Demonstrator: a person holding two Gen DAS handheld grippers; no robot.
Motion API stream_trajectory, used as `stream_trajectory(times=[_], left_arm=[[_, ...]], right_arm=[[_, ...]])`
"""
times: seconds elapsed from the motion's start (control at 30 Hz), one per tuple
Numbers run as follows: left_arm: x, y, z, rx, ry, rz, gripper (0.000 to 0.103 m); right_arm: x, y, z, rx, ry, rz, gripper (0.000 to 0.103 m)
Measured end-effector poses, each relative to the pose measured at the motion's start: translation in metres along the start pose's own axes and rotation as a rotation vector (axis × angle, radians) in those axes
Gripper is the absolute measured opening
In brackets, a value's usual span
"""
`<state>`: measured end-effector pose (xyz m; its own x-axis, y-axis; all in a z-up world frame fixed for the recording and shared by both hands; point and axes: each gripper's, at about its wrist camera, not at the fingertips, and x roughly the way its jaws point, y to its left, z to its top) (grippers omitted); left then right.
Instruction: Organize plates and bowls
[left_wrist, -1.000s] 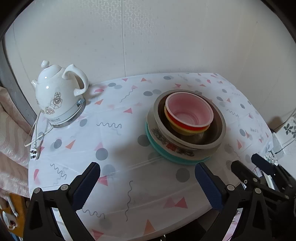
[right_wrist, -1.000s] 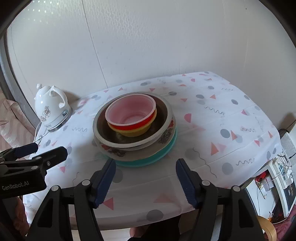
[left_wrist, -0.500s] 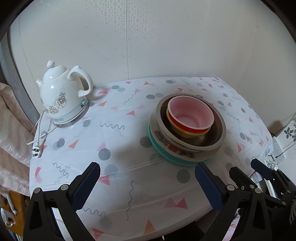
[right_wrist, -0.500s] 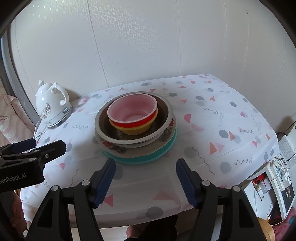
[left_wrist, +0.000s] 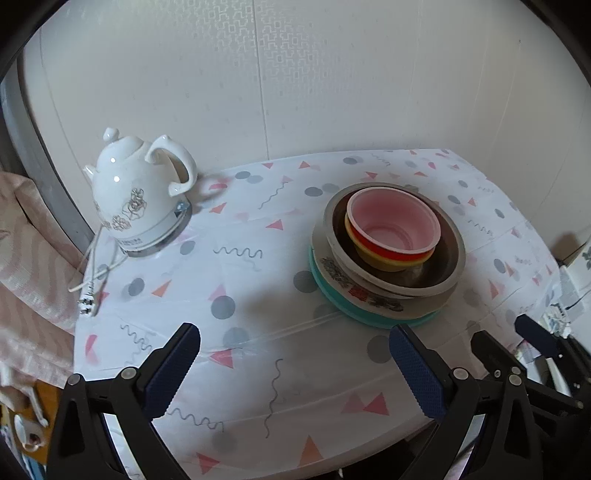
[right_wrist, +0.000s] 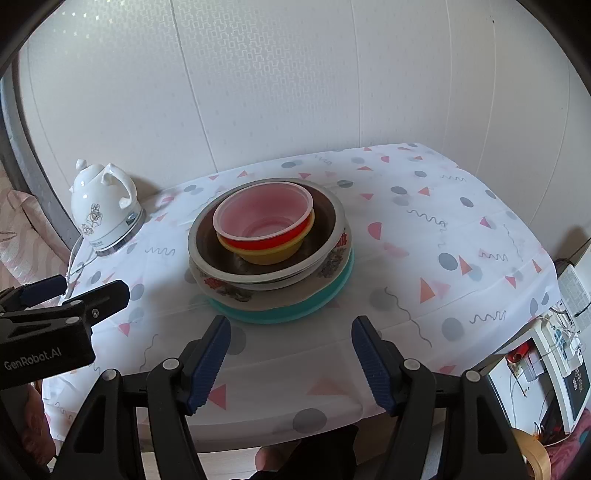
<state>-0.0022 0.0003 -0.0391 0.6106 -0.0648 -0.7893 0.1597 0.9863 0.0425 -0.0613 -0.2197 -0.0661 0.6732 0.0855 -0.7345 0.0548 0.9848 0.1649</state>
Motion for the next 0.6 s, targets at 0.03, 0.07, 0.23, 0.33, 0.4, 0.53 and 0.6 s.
stream_trajectory(times=[0.03,0.07,0.23,0.33,0.4,0.53,0.6], left_arm=[[-0.0005,-0.0011,0.0001,0.006,-0.004,0.005,0.103],[-0.001,-0.0017,0.0,0.007,-0.005,0.005,0.103],[-0.0019,-0.0053,0.0011,0.022,-0.012,0.011,0.103],[-0.0011,-0.0071,0.0014,0.028,-0.01,0.011,0.103],[-0.0011,-0.0077,0.0021,0.028,-0.01,0.009,0.103],[0.0,-0.0085,0.0028,0.027,-0.006,0.004,0.103],[0.0005,-0.0091,0.003,0.027,-0.005,0.002,0.103]], right_arm=[[-0.0002,-0.0001,0.0,0.0,0.0,-0.001,0.069],[0.0,-0.0002,0.0004,0.0,0.0,-0.002,0.069],[0.0001,-0.0011,0.0009,0.0,0.003,-0.005,0.069],[0.0008,-0.0014,0.0015,-0.002,0.004,-0.006,0.069],[0.0011,-0.0015,0.0021,-0.002,0.003,-0.008,0.069],[0.0028,-0.0023,0.0032,-0.001,0.006,-0.009,0.069],[0.0038,-0.0028,0.0035,0.001,0.01,-0.009,0.069]])
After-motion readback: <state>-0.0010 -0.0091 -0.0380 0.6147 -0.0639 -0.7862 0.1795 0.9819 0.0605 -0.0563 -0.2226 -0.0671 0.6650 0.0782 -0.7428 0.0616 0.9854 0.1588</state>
